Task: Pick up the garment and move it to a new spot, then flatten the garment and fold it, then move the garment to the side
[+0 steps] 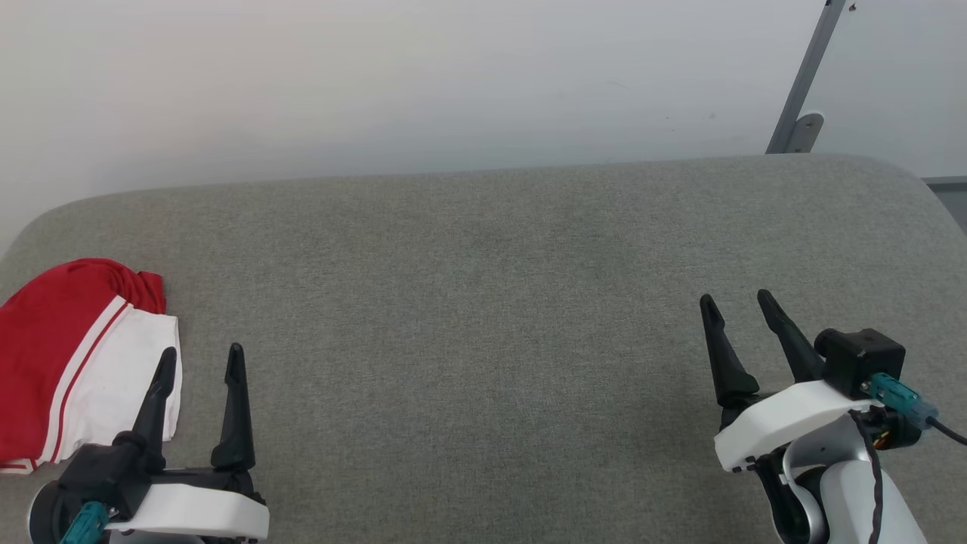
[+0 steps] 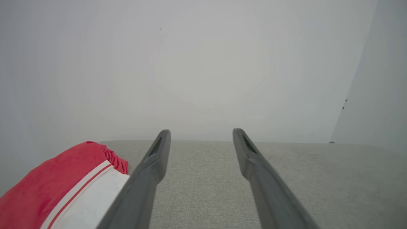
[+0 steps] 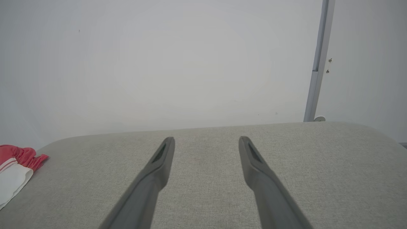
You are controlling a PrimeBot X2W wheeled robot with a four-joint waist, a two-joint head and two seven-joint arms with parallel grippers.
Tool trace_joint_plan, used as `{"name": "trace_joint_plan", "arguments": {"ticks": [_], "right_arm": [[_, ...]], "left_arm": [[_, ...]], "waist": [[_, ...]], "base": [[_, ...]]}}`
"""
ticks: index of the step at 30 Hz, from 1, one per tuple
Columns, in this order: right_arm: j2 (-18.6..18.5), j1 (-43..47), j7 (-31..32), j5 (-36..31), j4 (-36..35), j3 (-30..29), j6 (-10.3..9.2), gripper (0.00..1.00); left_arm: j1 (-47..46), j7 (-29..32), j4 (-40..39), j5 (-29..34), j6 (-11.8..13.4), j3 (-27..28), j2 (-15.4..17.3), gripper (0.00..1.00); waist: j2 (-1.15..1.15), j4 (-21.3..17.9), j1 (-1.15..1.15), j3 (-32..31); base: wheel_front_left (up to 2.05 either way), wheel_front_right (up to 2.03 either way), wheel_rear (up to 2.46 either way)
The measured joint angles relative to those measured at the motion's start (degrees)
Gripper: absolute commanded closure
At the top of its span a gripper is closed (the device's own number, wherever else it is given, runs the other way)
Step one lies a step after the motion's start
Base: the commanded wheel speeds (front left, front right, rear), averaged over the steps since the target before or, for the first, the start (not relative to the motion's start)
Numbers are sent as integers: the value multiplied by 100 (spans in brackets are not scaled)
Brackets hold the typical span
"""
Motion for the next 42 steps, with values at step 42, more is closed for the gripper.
{"name": "trace_joint_plan", "arguments": {"ticks": [42], "right_arm": [[44, -86, 51, 349, 357, 1099, 0, 0]], "left_arm": [[494, 506, -115, -498, 608, 632, 114, 0]], "waist": [[0, 2636, 0, -460]], "base": [[0, 0, 0]]}}
